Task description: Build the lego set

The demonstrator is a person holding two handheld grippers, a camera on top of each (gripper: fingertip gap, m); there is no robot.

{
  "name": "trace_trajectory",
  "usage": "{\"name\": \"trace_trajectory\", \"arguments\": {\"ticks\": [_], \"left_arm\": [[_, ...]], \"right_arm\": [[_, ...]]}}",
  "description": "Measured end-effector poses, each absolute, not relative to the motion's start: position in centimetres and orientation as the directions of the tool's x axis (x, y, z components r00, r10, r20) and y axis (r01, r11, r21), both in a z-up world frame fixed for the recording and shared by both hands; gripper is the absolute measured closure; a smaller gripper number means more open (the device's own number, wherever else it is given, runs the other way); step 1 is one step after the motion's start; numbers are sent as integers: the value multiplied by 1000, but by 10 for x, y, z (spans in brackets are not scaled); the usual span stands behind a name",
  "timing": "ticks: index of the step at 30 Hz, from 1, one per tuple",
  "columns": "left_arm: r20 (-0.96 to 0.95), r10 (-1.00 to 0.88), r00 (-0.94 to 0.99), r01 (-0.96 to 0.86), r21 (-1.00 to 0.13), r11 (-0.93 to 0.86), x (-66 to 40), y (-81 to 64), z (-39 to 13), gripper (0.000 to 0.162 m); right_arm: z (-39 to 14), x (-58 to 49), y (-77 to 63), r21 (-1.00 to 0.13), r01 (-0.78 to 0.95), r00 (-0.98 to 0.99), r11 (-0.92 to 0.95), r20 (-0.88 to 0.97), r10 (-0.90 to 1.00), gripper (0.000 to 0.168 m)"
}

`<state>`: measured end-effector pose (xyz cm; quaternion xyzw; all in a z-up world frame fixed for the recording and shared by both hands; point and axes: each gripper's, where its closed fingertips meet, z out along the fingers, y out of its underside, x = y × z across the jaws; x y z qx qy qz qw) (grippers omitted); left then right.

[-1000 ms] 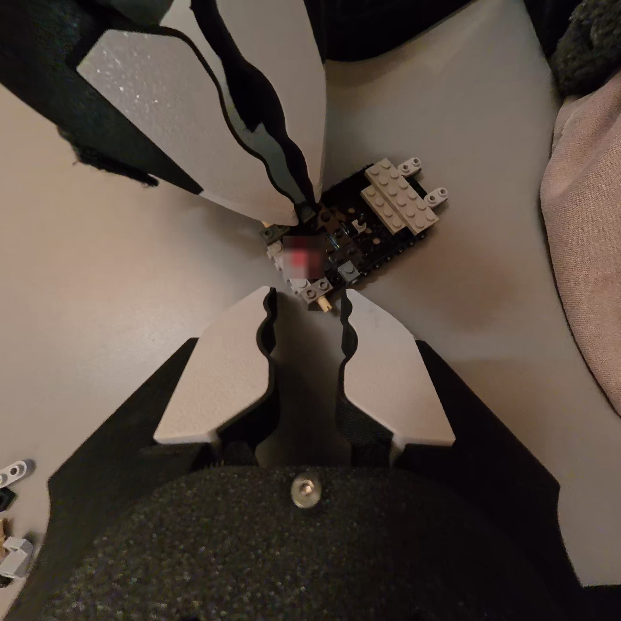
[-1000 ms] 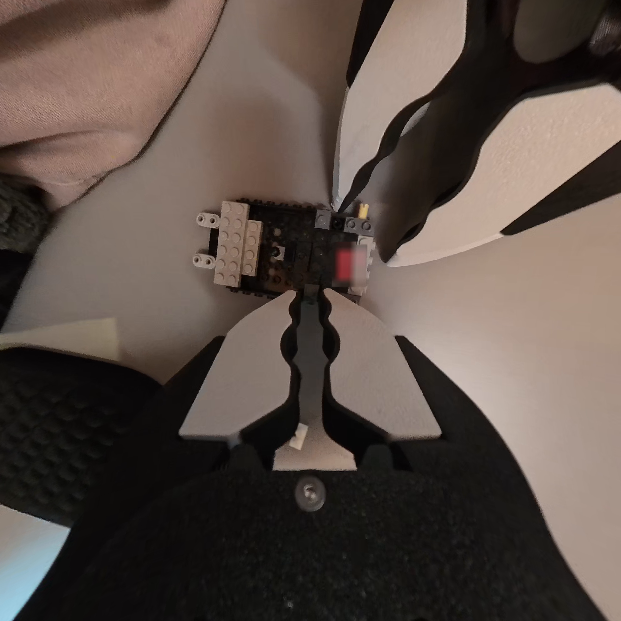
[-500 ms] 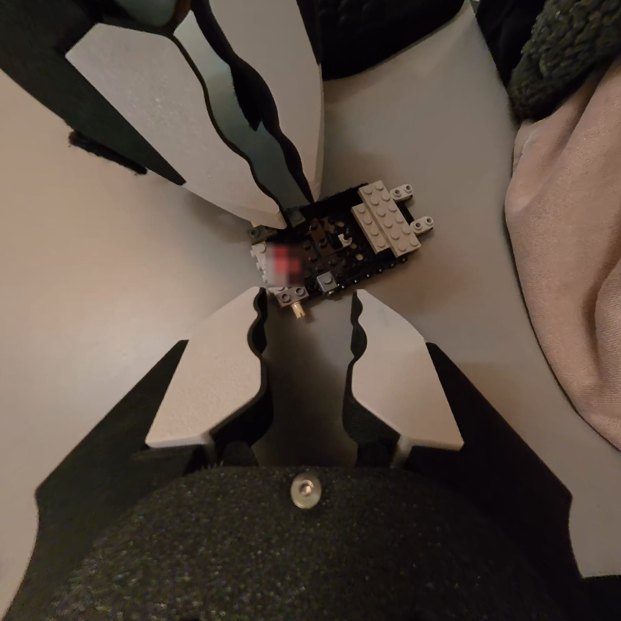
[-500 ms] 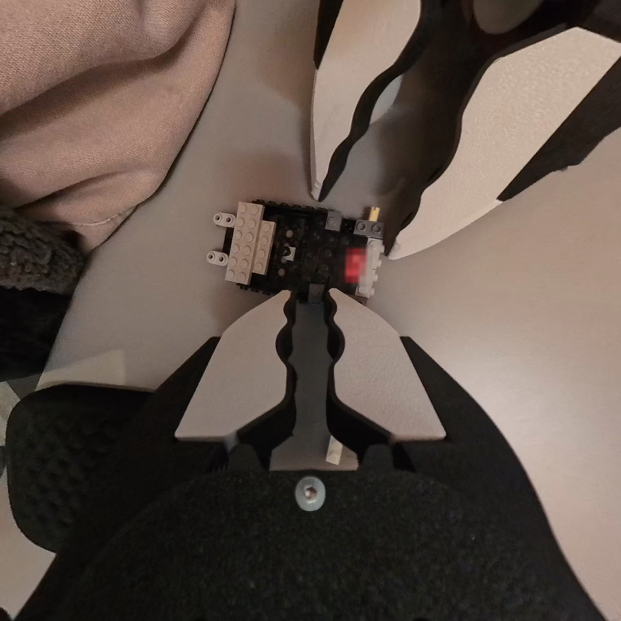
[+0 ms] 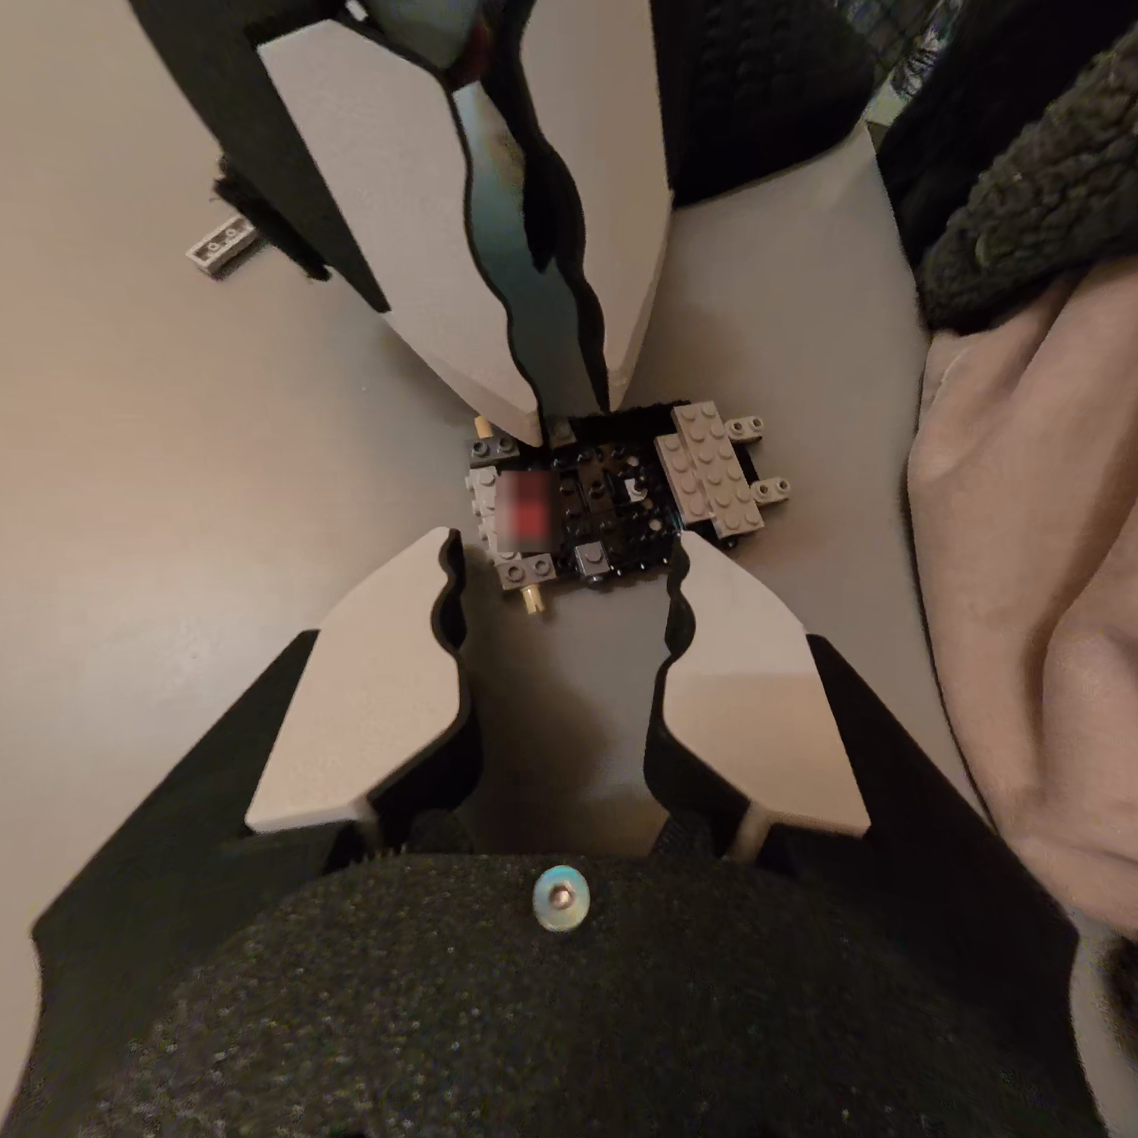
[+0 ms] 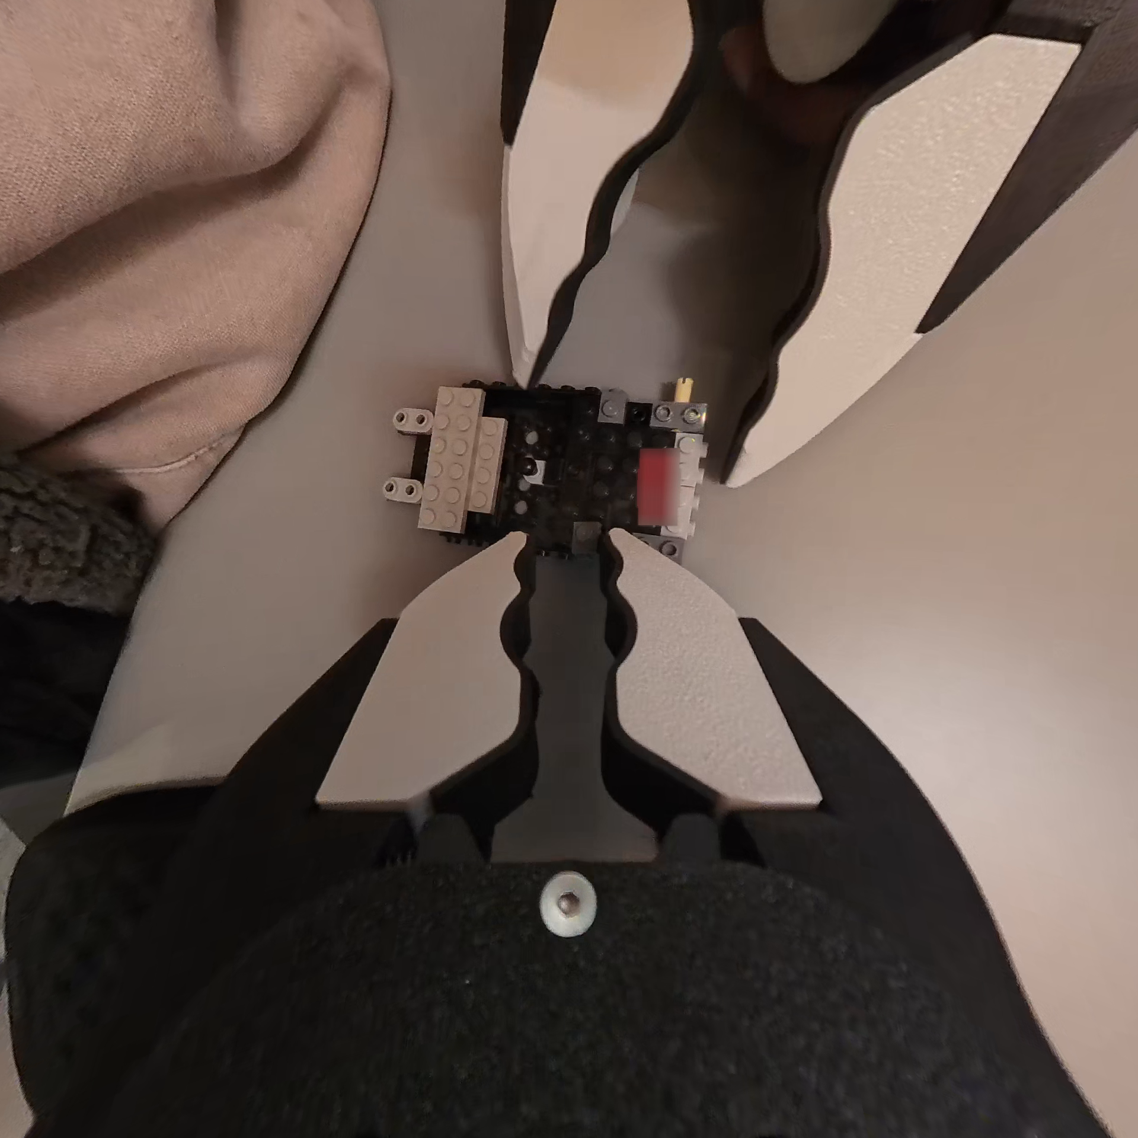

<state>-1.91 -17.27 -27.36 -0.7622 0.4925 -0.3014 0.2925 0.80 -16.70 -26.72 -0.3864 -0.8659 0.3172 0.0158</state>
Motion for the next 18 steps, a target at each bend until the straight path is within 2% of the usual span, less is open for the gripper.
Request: {"name": "trace_trajectory", "arguments": {"ticks": [5, 10, 18], "left_arm": [[162, -907, 388, -573, -728, -375, -16, -168, -275, 101], [87, -897, 433, -615, -700, -364, -16, -164, -281, 117], [53, -870, 489, -598, -706, -379, -15, -163, -281, 117]], "right_arm": [[-267, 7, -168, -575, 666, -678, 475, -201, 707, 149], [-267, 7, -168, -590, 673, -642, 446, -166, 749, 148], [-267, 3, -167, -605, 693, -567, 391, -123, 815, 146]]}}
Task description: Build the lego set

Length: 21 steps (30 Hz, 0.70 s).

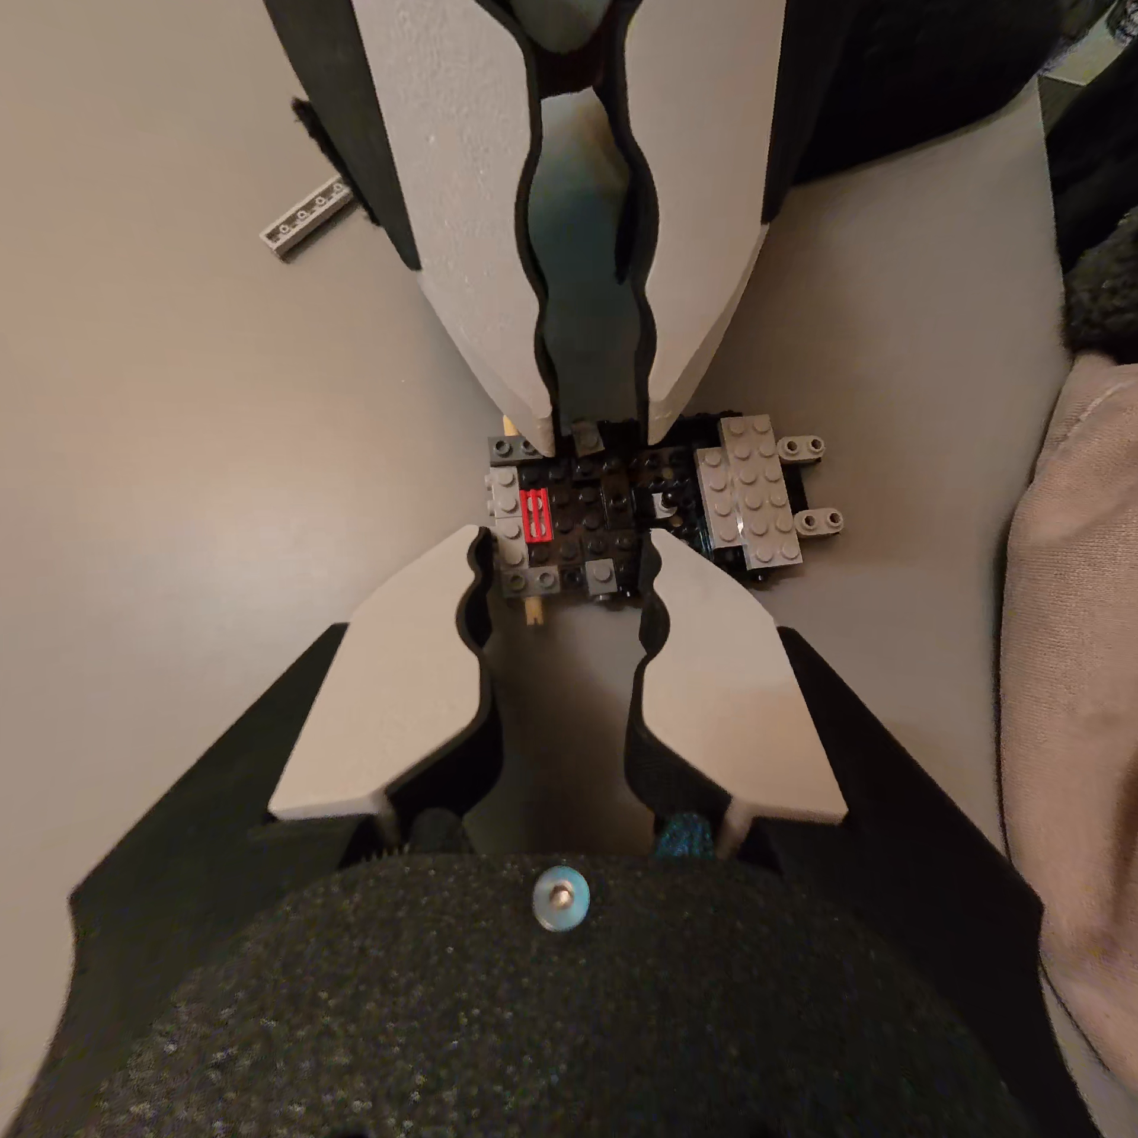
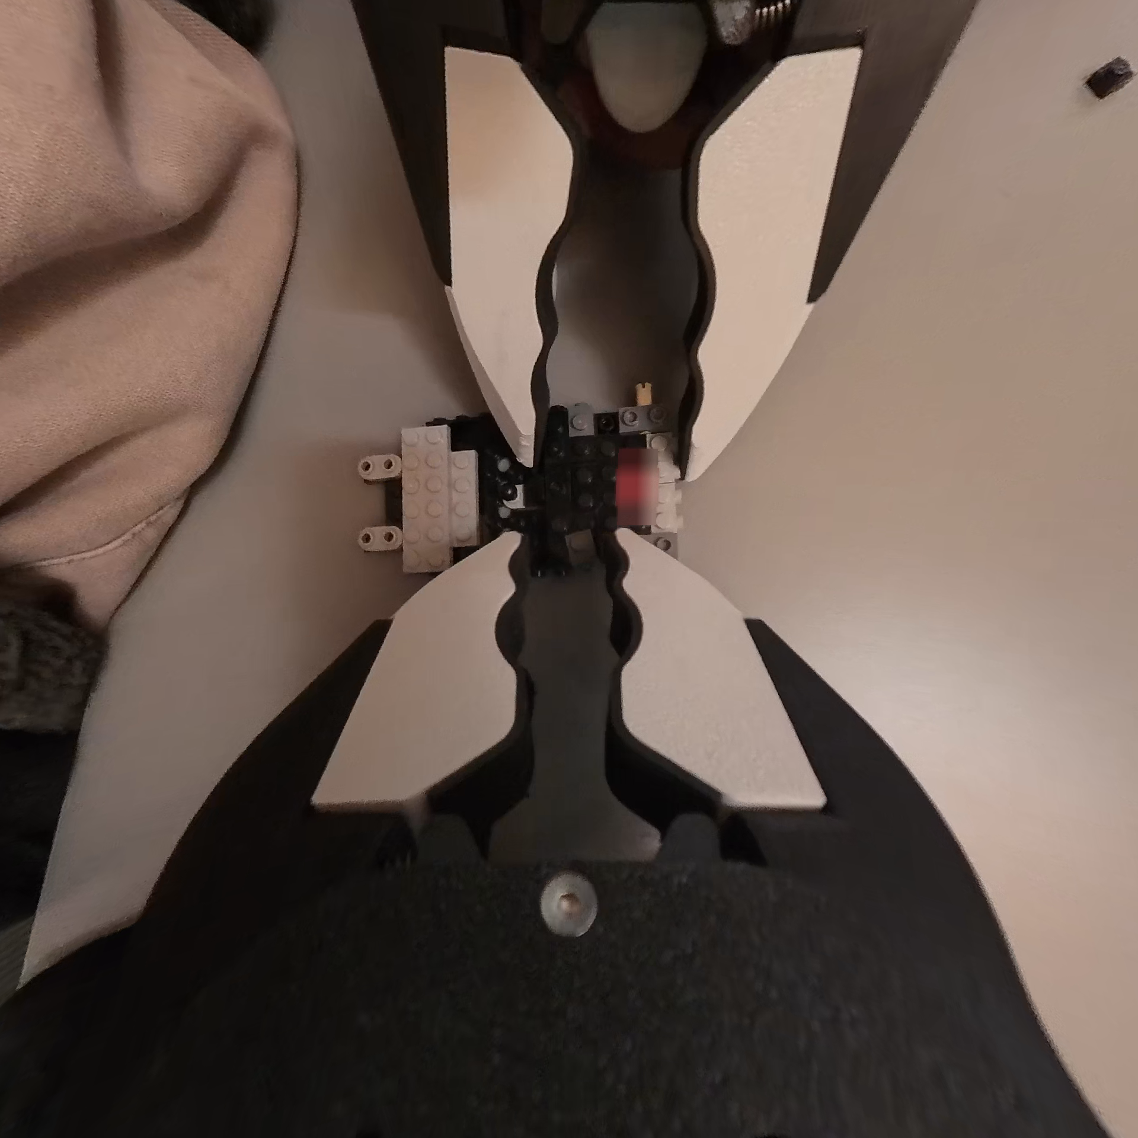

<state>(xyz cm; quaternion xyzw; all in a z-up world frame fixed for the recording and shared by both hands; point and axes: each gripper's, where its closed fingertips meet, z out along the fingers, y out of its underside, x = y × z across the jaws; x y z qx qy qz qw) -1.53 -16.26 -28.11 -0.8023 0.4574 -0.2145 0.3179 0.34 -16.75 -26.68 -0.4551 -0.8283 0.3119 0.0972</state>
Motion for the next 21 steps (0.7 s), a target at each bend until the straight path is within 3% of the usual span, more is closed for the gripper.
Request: {"name": "trace_trajectory", "arguments": {"ticks": [11, 14, 18, 21], "left_arm": [[-11, -854, 520, -558, -761, -330, -16, -162, -276, 118], [-60, -849, 525, -561, -774, -292, -16, -161, -273, 118], [-135, -833, 536, -571, -785, -240, -16, -160, -267, 118], [-187, -821, 539, -581, -789, -202, -16, -160, -263, 118]], "right_arm": [[-248, 0, -160, -697, 673, -448, 247, -119, 886, 145], [-246, 6, -147, -674, 739, -276, 15, -283, 919, 144], [-236, 7, -148, -622, 681, -87, -388, -594, 800, 149], [-242, 9, -155, -564, 654, -5, -504, -669, 743, 149]]}}
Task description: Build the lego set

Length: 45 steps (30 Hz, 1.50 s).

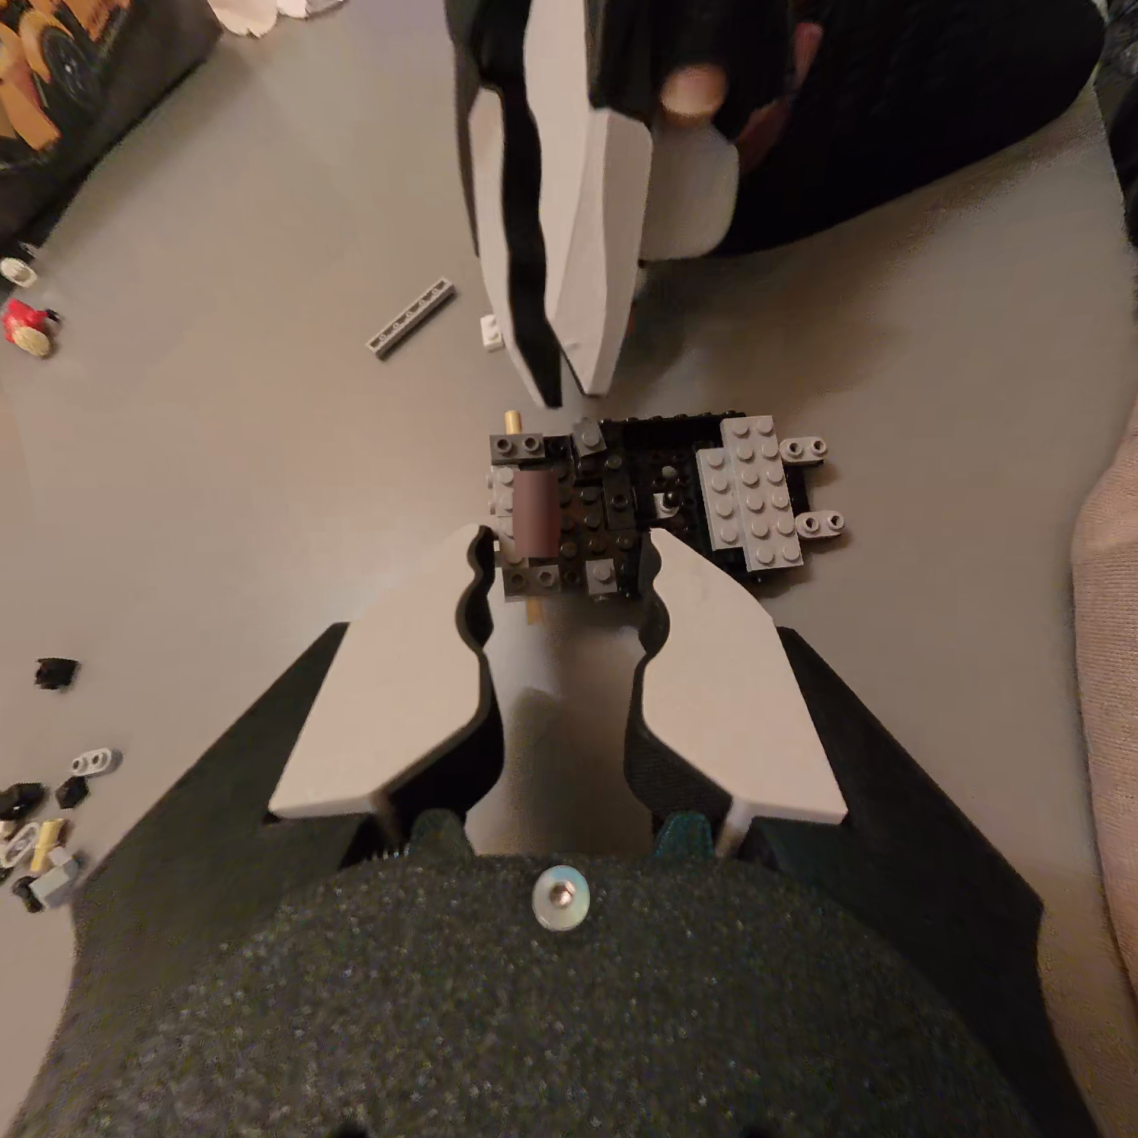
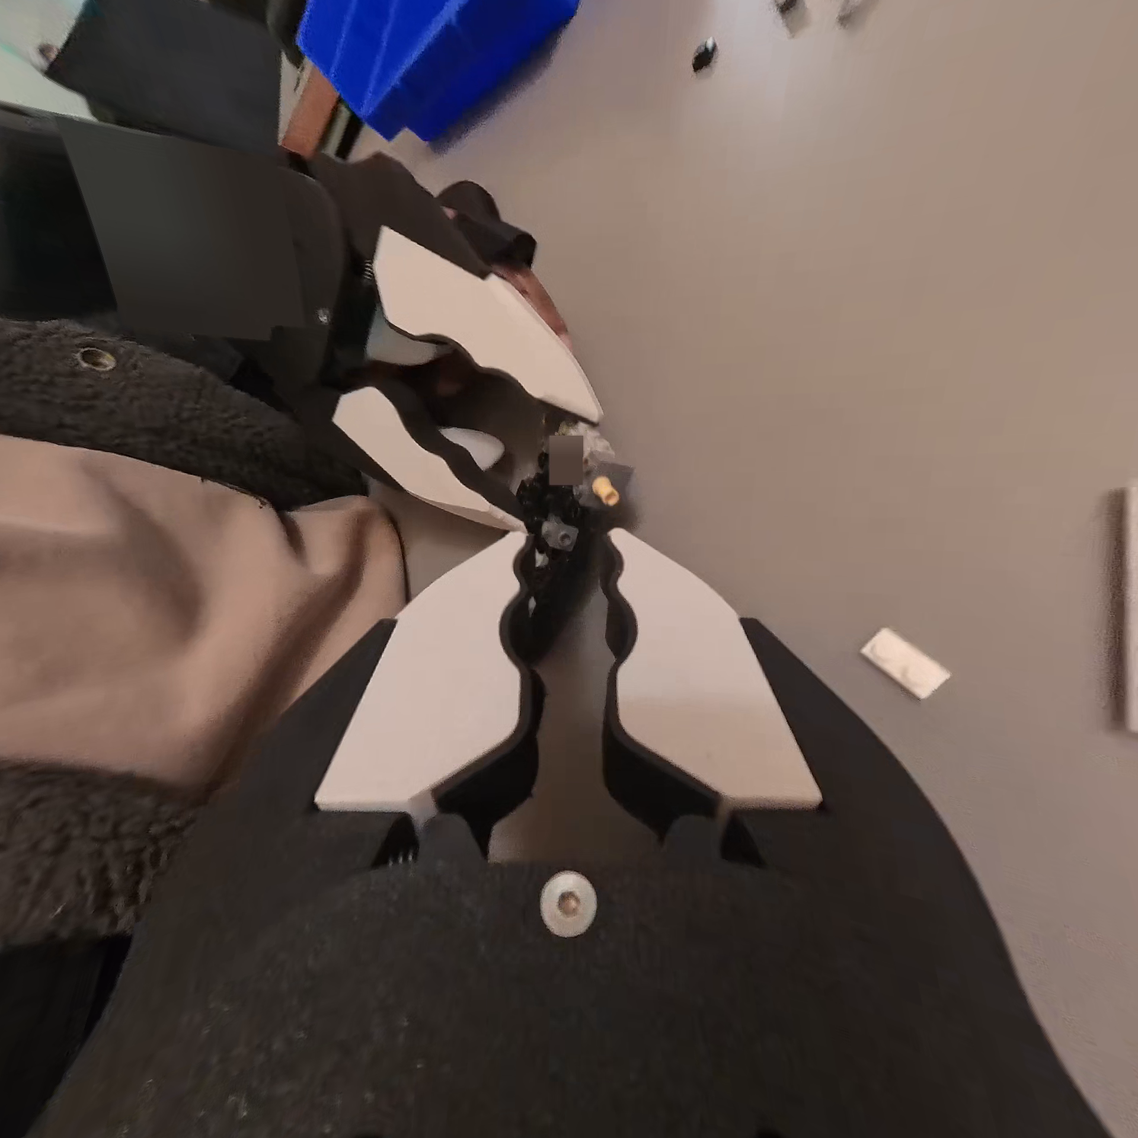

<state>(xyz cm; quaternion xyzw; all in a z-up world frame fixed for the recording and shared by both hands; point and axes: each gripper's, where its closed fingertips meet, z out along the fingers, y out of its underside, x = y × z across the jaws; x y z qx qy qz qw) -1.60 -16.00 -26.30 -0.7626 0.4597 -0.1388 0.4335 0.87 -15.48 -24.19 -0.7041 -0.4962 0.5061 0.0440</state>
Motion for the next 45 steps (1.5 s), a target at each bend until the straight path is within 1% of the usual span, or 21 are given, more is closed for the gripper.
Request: {"name": "trace_trajectory", "arguments": {"ticks": [3, 8, 12, 14, 20, 28, 33, 37, 45], "left_arm": [[-234, -808, 541, -593, -787, -169, -17, -159, -259, 118], [-297, -789, 538, -609, -784, -120, -17, -158, -254, 117], [-331, -777, 535, -620, -779, -94, -17, -159, -251, 117], [-343, -772, 535, -623, -777, -86, -17, -160, -250, 117], [-366, -760, 537, -627, -776, -69, -17, -160, -248, 117], [-396, -738, 546, -630, -775, -50, -18, -161, -246, 118], [-390, -737, 552, -634, -771, -67, -21, -159, -249, 118], [-387, -740, 551, -630, -774, -64, -18, -160, -249, 118], [-413, -728, 548, -636, -770, -42, -15, -162, -245, 118]], "right_arm": [[-248, 8, -158, -548, 638, 47, -542, -674, 737, 146], [-245, 5, -161, -537, 620, 64, -572, -692, 719, 139], [-240, 0, -164, -541, 604, 42, -586, -712, 701, 143], [-238, -1, -164, -543, 594, 39, -594, -718, 695, 151], [-234, -1, -164, -536, 559, 44, -633, -743, 668, 155], [-230, -3, -163, -592, 506, 43, -627, -709, 704, 155], [-232, -4, -163, -612, 501, 76, -612, -674, 735, 156], [-235, -3, -162, -584, 524, 110, -620, -675, 729, 155], [-233, -3, -162, -579, 517, 86, -630, -698, 711, 156]]}}
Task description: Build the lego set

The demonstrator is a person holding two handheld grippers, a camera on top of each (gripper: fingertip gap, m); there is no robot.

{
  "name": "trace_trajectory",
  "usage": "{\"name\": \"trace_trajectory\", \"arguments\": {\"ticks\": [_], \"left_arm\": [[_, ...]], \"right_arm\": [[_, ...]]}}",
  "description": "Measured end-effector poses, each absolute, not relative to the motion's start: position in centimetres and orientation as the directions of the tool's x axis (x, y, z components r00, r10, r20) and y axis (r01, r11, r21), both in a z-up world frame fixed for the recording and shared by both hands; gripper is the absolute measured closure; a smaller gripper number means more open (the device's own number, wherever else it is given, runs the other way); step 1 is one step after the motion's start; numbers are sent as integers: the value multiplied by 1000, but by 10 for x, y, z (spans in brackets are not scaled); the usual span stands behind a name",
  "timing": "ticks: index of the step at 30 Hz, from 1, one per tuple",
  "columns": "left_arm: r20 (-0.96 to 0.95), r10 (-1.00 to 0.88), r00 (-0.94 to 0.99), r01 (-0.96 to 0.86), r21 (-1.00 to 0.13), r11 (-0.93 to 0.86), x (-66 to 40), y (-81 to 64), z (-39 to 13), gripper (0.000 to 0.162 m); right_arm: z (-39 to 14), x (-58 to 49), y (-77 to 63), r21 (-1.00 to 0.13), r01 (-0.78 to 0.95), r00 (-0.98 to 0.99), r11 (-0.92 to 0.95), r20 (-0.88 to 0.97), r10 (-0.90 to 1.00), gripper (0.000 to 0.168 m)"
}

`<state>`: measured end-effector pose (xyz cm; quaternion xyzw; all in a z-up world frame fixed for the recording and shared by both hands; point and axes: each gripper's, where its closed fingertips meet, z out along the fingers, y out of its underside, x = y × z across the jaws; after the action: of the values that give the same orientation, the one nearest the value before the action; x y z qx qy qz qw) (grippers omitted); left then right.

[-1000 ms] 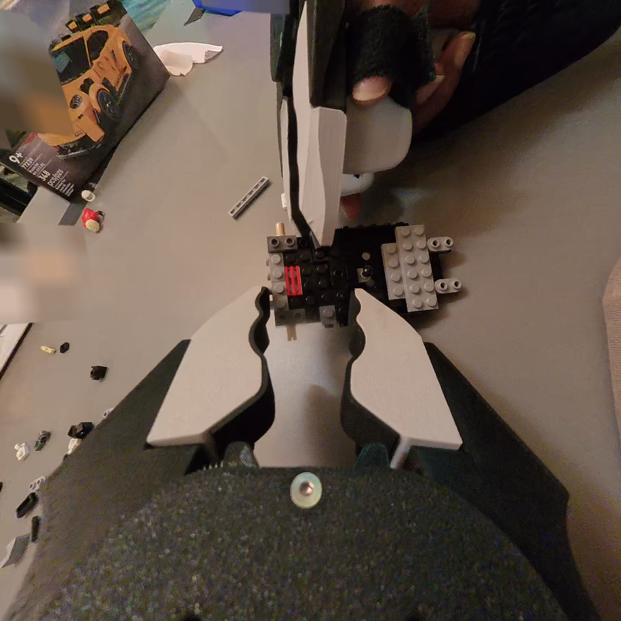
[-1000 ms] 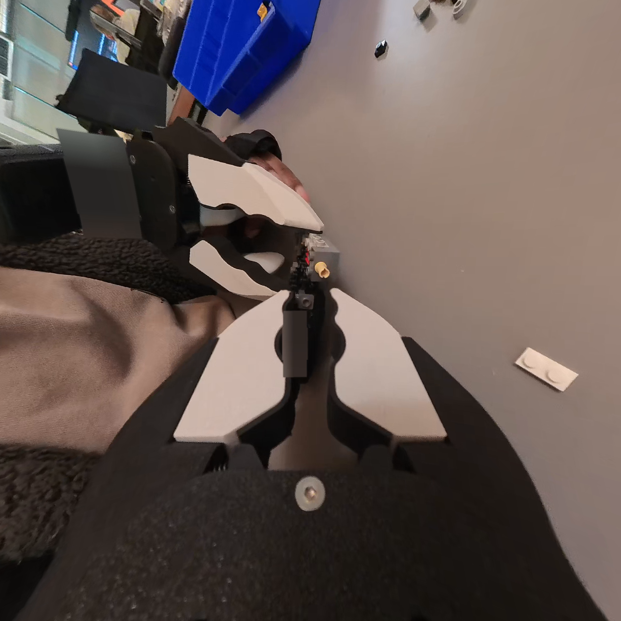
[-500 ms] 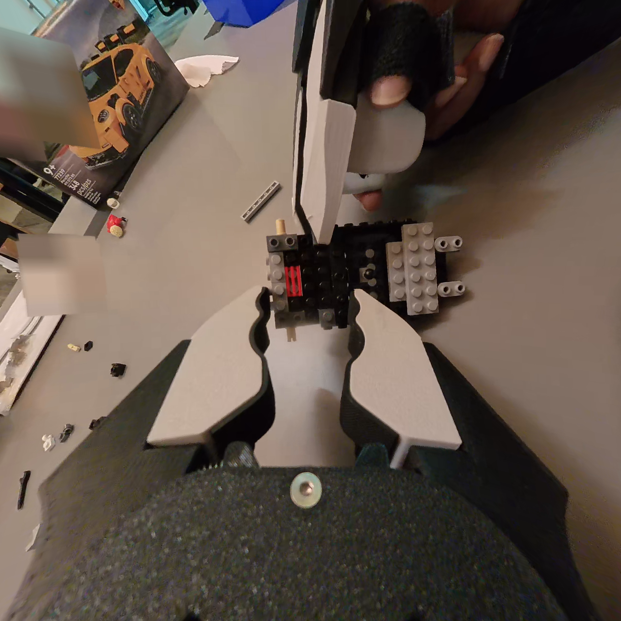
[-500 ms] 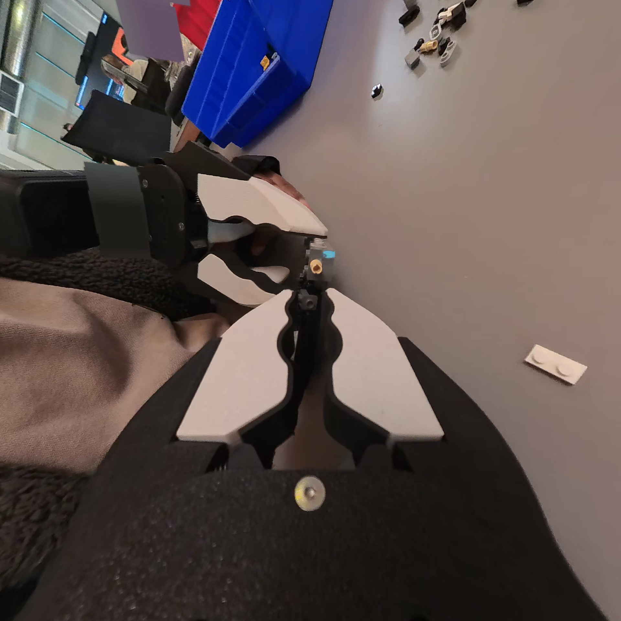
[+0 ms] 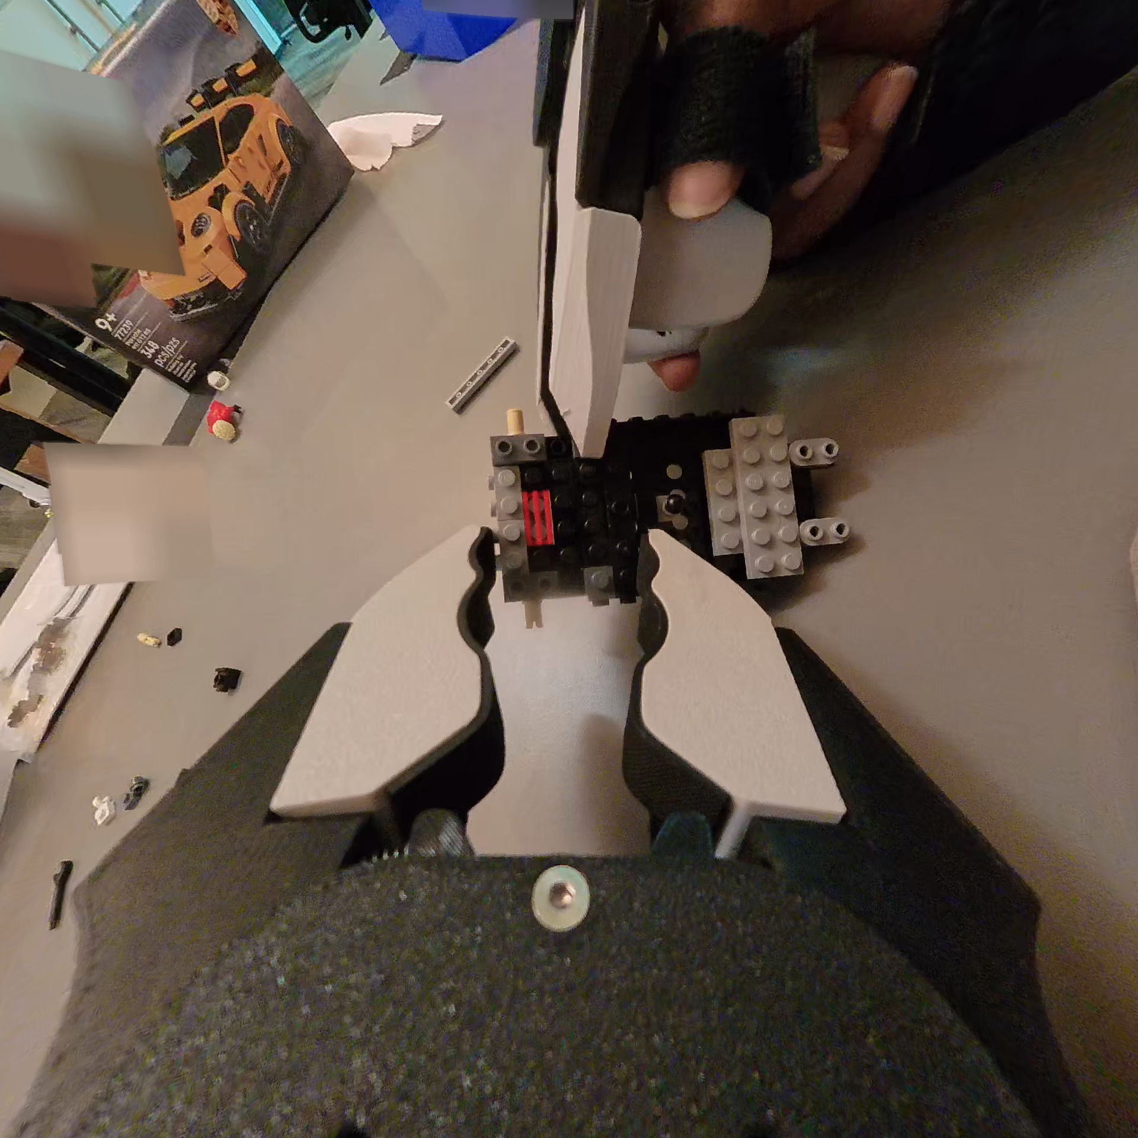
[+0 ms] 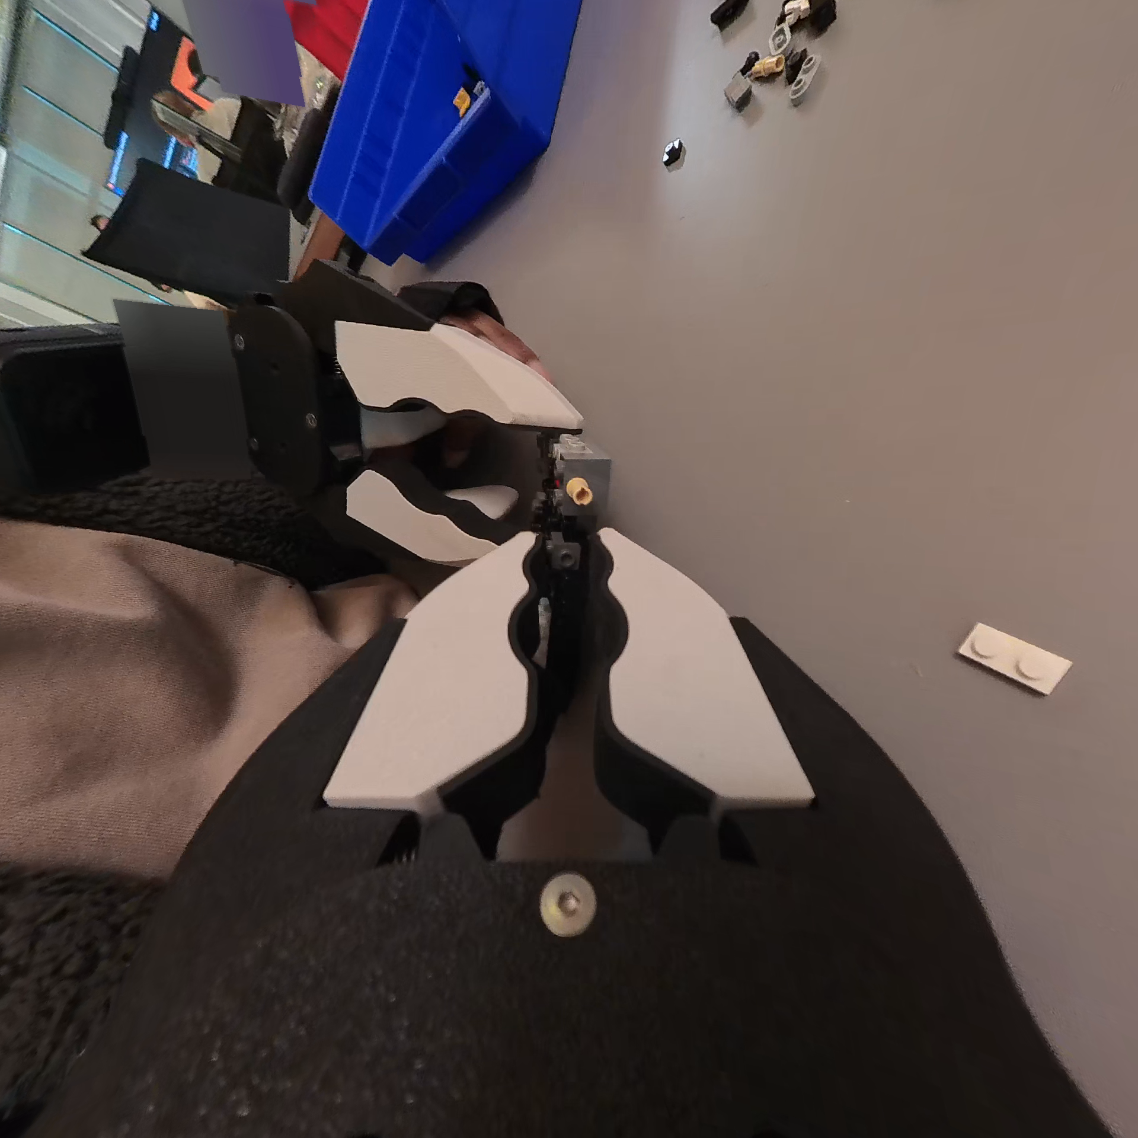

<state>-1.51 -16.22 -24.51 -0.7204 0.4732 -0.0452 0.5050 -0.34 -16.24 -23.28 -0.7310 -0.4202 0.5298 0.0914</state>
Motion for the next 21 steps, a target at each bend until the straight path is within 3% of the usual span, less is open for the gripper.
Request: {"name": "trace_trajectory", "arguments": {"ticks": [15, 19, 21], "left_arm": [[-437, -723, 535, -651, -759, -23, -12, -163, -245, 119], [-341, -768, 542, -547, -837, -14, -7, -169, -231, 117], [-181, -836, 518, -405, -913, -53, -1, -179, -218, 111]], "right_arm": [[-234, -4, -164, -629, 496, 80, -599, -653, 753, 157], [-224, -1, -167, -663, 481, 10, -574, -650, 759, 157], [-221, 2, -169, -693, 501, -25, -518, -610, 792, 157]]}}
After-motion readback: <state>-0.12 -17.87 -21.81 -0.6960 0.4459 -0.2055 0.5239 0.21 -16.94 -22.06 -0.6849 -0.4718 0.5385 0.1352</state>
